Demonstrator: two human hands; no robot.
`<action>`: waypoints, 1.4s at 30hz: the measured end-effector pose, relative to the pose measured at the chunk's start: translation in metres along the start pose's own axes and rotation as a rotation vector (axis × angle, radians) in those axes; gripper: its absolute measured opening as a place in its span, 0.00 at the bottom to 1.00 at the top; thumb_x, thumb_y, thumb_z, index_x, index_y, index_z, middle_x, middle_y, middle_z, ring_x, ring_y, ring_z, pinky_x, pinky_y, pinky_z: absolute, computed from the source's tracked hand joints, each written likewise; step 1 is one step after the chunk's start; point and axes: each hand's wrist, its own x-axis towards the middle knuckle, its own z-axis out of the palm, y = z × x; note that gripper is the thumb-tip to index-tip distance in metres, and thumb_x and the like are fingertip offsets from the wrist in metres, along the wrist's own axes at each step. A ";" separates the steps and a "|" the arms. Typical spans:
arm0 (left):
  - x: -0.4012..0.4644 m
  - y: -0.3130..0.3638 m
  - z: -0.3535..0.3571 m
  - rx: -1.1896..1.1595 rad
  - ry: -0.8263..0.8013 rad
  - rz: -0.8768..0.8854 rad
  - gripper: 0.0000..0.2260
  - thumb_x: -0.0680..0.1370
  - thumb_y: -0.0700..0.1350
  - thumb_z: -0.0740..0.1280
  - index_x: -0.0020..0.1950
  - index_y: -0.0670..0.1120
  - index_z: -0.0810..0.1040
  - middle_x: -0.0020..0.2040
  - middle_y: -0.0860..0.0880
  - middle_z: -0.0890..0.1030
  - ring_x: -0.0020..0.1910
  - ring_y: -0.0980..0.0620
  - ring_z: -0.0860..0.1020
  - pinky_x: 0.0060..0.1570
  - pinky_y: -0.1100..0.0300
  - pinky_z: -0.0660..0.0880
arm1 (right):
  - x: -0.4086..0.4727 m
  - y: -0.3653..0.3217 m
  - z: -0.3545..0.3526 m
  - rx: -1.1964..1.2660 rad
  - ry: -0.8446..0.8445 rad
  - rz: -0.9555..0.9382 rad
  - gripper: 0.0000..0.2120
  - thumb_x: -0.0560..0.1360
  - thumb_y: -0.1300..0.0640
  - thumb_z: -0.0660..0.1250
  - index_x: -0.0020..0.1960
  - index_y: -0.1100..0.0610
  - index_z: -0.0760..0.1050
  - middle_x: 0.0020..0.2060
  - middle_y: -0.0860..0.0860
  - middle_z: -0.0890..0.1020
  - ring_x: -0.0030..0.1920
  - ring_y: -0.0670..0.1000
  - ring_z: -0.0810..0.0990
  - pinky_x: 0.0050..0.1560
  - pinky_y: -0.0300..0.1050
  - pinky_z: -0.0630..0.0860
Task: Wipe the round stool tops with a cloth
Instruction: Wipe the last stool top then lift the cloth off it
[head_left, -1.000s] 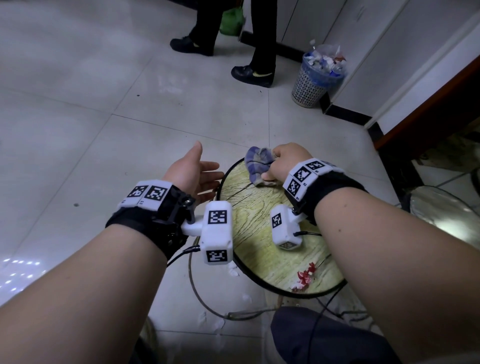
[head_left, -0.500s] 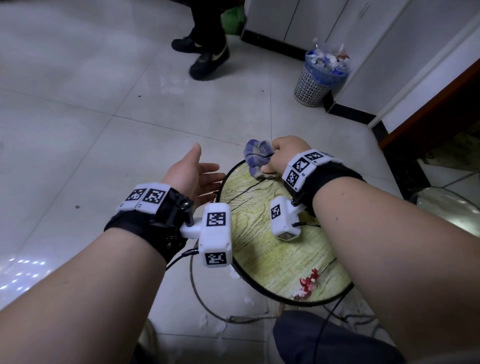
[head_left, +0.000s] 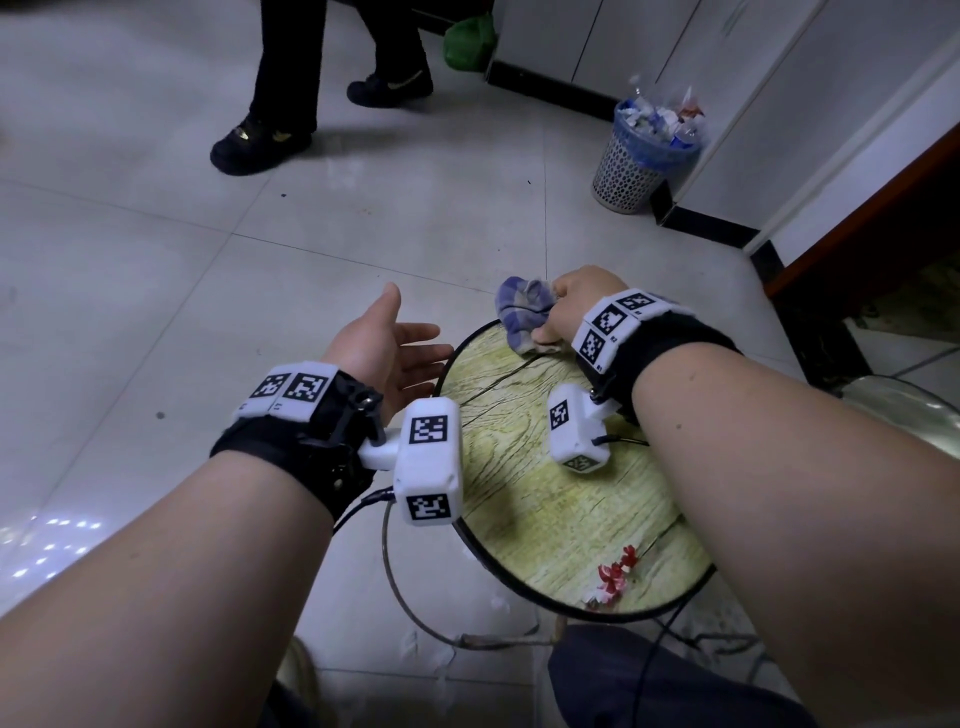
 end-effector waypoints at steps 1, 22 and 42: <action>0.000 0.000 0.000 0.001 0.002 0.001 0.27 0.79 0.63 0.51 0.55 0.41 0.75 0.51 0.42 0.81 0.46 0.45 0.79 0.39 0.55 0.73 | -0.001 0.003 -0.002 -0.032 -0.004 -0.001 0.09 0.73 0.52 0.70 0.47 0.57 0.78 0.44 0.55 0.80 0.41 0.54 0.76 0.42 0.39 0.69; -0.001 0.000 0.004 0.035 0.014 0.014 0.26 0.79 0.63 0.52 0.53 0.42 0.76 0.54 0.42 0.82 0.53 0.44 0.80 0.47 0.51 0.75 | -0.034 0.018 -0.005 -0.197 -0.088 0.005 0.18 0.76 0.46 0.65 0.55 0.61 0.77 0.53 0.56 0.80 0.50 0.55 0.77 0.50 0.42 0.71; -0.014 -0.006 -0.001 0.177 0.005 0.047 0.24 0.79 0.62 0.52 0.50 0.43 0.77 0.55 0.44 0.80 0.51 0.47 0.77 0.45 0.55 0.72 | -0.082 0.032 0.025 0.103 0.001 0.163 0.20 0.71 0.49 0.72 0.60 0.56 0.77 0.56 0.55 0.81 0.54 0.57 0.79 0.59 0.49 0.75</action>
